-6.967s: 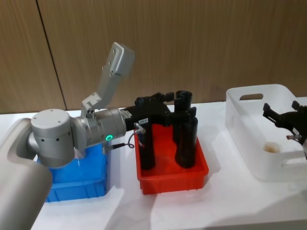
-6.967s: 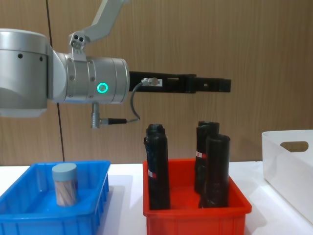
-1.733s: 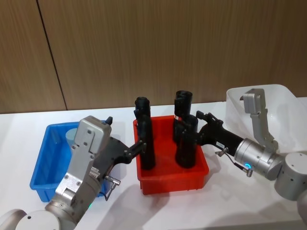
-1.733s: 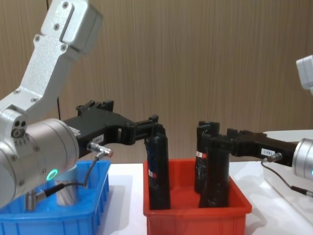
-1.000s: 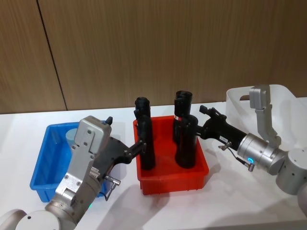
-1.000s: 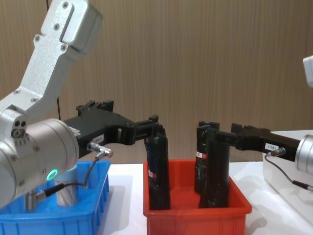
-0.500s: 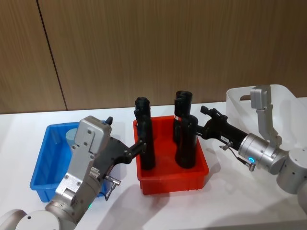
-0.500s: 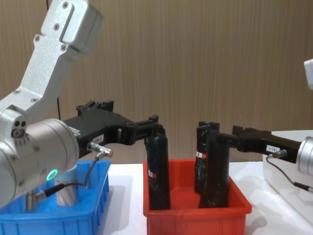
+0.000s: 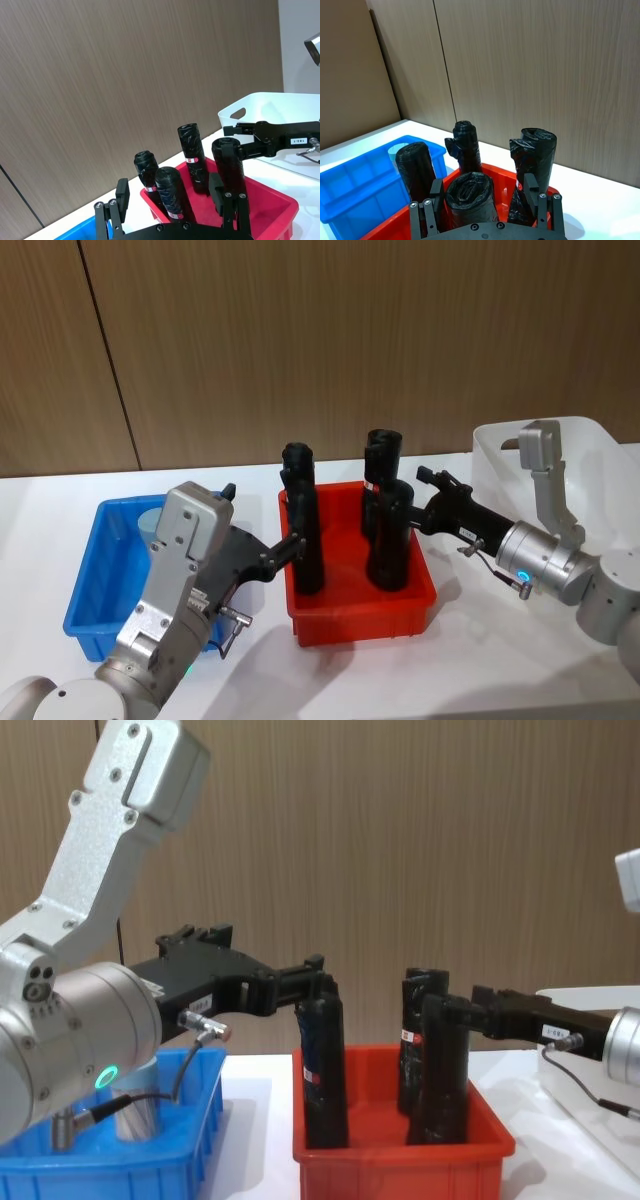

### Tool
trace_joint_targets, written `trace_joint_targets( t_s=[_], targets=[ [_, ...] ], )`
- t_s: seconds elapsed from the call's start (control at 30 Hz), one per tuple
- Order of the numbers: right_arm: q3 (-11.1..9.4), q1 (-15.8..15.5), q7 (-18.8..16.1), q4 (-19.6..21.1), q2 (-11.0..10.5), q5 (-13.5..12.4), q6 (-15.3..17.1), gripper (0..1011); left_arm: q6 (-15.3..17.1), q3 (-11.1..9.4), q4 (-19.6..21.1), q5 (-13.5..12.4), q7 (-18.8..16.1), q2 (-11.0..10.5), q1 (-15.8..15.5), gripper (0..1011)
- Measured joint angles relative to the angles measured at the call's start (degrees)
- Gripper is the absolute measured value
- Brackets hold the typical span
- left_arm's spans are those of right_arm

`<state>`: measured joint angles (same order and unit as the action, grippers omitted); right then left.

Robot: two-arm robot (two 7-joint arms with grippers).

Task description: Pick the cotton swabs from the blue box and place them into the white box.

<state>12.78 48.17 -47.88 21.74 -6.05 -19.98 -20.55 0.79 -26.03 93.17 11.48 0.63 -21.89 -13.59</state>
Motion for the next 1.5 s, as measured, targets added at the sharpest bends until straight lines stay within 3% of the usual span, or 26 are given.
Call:
trace_joint_targets(
  t_s=[0.77,1.0,1.4,1.5],
  targets=[
    [0.7,4.5,-1.5,-8.9,1.5,0.6,-3.4,1001,0.0,0.0,0.0,0.0,0.0,0.0,0.0,1004],
    [1.1,5.6,-1.6,-11.0,1.9,1.1,-4.3,882,0.0,0.0,0.0,0.0,0.0,0.0,0.0,1004],
    [1.5,7.0,-1.4,-13.3,2.4,2.1,-5.7,505,0.0,0.0,0.0,0.0,0.0,0.0,0.0,1004],
    [1.5,7.1,-1.4,-13.5,2.5,2.2,-5.9,465,0.0,0.0,0.0,0.0,0.0,0.0,0.0,1003]
  ],
)
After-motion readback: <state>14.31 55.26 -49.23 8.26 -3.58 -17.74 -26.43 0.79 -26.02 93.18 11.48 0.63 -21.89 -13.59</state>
